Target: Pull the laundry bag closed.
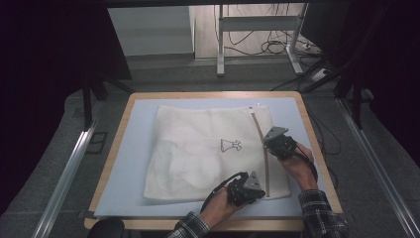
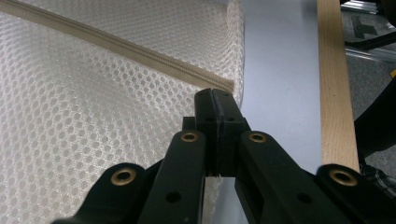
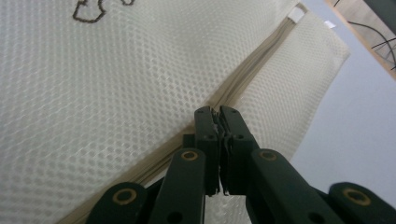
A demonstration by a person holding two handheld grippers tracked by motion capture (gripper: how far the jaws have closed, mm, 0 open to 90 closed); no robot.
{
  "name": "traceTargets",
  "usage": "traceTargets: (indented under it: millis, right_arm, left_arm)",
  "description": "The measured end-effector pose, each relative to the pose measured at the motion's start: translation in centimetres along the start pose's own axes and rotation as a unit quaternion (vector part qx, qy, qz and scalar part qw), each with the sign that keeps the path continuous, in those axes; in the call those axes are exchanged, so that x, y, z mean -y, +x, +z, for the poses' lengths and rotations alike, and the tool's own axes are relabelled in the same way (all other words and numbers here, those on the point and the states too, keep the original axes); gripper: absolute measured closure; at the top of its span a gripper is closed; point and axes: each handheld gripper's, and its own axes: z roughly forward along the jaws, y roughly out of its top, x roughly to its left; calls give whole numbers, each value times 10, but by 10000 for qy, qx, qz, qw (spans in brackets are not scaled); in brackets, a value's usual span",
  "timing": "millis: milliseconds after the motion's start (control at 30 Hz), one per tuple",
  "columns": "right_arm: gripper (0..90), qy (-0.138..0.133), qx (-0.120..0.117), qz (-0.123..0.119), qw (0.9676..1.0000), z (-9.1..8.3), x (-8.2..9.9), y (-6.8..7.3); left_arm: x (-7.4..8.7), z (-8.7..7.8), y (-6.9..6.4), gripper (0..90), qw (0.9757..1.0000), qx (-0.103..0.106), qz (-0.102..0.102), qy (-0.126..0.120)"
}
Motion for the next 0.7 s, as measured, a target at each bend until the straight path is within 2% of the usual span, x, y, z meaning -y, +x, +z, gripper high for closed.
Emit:
traceTargets:
  millis: [400, 700]
  right_arm:
    - [862, 12, 3, -29, 10000, 9, -6, -8]
    - [863, 1, 103, -60, 9999, 16, -11, -13]
  left_arm:
    - [0, 0, 0, 900, 10000, 1, 7, -3]
    - [0, 0, 0, 900, 10000, 6, -5, 7]
